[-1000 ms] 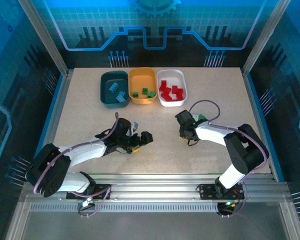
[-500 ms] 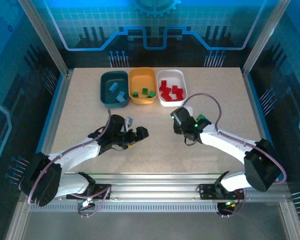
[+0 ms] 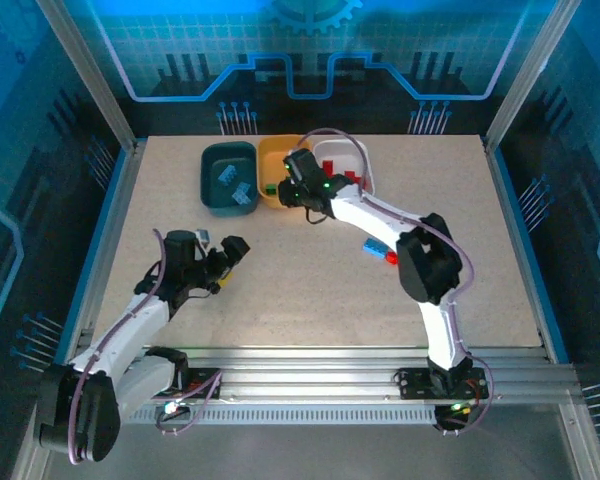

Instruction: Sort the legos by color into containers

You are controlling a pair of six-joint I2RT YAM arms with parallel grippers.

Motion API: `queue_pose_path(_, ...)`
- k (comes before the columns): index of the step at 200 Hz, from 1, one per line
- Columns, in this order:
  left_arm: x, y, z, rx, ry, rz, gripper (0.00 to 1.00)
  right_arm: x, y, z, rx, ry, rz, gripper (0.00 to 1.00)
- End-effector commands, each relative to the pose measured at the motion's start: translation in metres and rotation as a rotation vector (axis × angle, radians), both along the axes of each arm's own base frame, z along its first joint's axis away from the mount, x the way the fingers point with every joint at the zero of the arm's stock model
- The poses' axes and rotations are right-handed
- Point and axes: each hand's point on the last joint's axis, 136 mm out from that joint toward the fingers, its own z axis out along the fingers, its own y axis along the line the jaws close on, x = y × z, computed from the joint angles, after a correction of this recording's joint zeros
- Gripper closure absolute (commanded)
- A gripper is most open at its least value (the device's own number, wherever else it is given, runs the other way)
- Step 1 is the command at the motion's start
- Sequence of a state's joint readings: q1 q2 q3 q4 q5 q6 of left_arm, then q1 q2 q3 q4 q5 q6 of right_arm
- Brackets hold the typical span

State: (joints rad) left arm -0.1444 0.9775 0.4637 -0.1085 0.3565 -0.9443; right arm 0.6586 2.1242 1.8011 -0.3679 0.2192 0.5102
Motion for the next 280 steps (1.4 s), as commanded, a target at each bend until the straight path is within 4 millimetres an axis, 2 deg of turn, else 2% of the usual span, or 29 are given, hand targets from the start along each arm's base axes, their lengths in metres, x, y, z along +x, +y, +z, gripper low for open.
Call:
queue_pose_path(1,-0.01,-0.001,-0.008,-0.021,0.038,-0.018,0.01,0.025,-0.001,-0.003,-0.003,0.034,0.023,0.66)
queue_pose_path(12,-0.009,-0.001,-0.008,-0.023,0.033,-0.02,0.01,0.035,0.001,-0.009,-0.013,0.059,0.026,0.65)
queue_pose_path(17,-0.008,-0.001,-0.008,-0.024,0.03,-0.023,0.01,0.039,0.003,-0.004,-0.007,0.054,0.029,0.64)
queue_pose_path(19,-0.008,-0.001,-0.008,-0.025,0.03,-0.025,0.01,0.041,0.003,-0.013,-0.017,0.069,0.03,0.63)
queue_pose_path(29,-0.006,-0.002,-0.007,-0.03,0.027,-0.033,0.01,0.045,0.005,-0.018,-0.03,0.088,0.038,0.55)
queue_pose_path(41,-0.003,-0.005,-0.005,-0.039,0.023,-0.047,0.01,0.048,0.006,-0.013,-0.037,0.09,0.044,0.41)
queue_pose_path(67,0.003,-0.009,0.0,-0.053,0.013,-0.071,0.01,0.04,0.002,0.012,-0.044,0.043,0.045,0.35)
queue_pose_path(70,0.003,-0.009,0.001,-0.054,0.013,-0.071,0.01,0.038,0.002,0.009,-0.051,0.043,0.044,0.35)
queue_pose_path(72,0.003,-0.01,0.001,-0.055,0.014,-0.072,0.01,0.036,0.0,0.02,-0.044,0.024,0.043,0.35)
queue_pose_path(84,0.005,-0.011,0.003,-0.065,0.007,-0.076,0.01,0.027,-0.009,0.042,-0.041,-0.023,0.03,0.35)
queue_pose_path(96,0.005,-0.015,0.005,-0.083,0.004,-0.086,0.01,0.013,-0.028,0.049,-0.06,-0.05,-0.004,0.35)
queue_pose_path(98,0.005,-0.015,0.005,-0.085,0.003,-0.088,0.01,0.011,-0.032,0.055,-0.057,-0.063,-0.011,0.35)
queue_pose_path(111,0.003,-0.021,0.008,-0.098,-0.008,-0.113,0.01,-0.008,-0.066,0.055,-0.097,-0.074,-0.082,0.35)
queue_pose_path(130,-0.005,-0.041,0.006,-0.074,-0.02,-0.174,0.01,-0.033,-0.127,0.037,-0.168,-0.029,-0.192,0.33)
queue_pose_path(155,-0.02,-0.082,-0.003,-0.012,-0.025,-0.302,0.01,-0.065,-0.209,-0.011,-0.238,0.108,-0.331,0.33)
queue_pose_path(171,-0.025,-0.108,-0.01,-0.008,-0.006,-0.382,0.01,-0.083,-0.246,-0.035,-0.232,0.178,-0.393,0.33)
queue_pose_path(188,-0.028,-0.129,-0.018,-0.007,0.02,-0.434,0.01,-0.092,-0.274,-0.055,-0.224,0.233,-0.43,0.33)
queue_pose_path(205,-0.028,-0.144,-0.023,-0.011,0.031,-0.465,0.01,-0.089,-0.285,-0.069,-0.195,0.281,-0.43,0.33)
queue_pose_path(229,-0.031,-0.159,-0.027,-0.006,0.05,-0.501,0.01,-0.08,-0.288,-0.082,-0.163,0.31,-0.421,0.35)
queue_pose_path(280,-0.037,-0.157,-0.038,0.013,0.078,-0.5,0.01,-0.074,-0.283,-0.095,-0.113,0.323,-0.41,0.36)
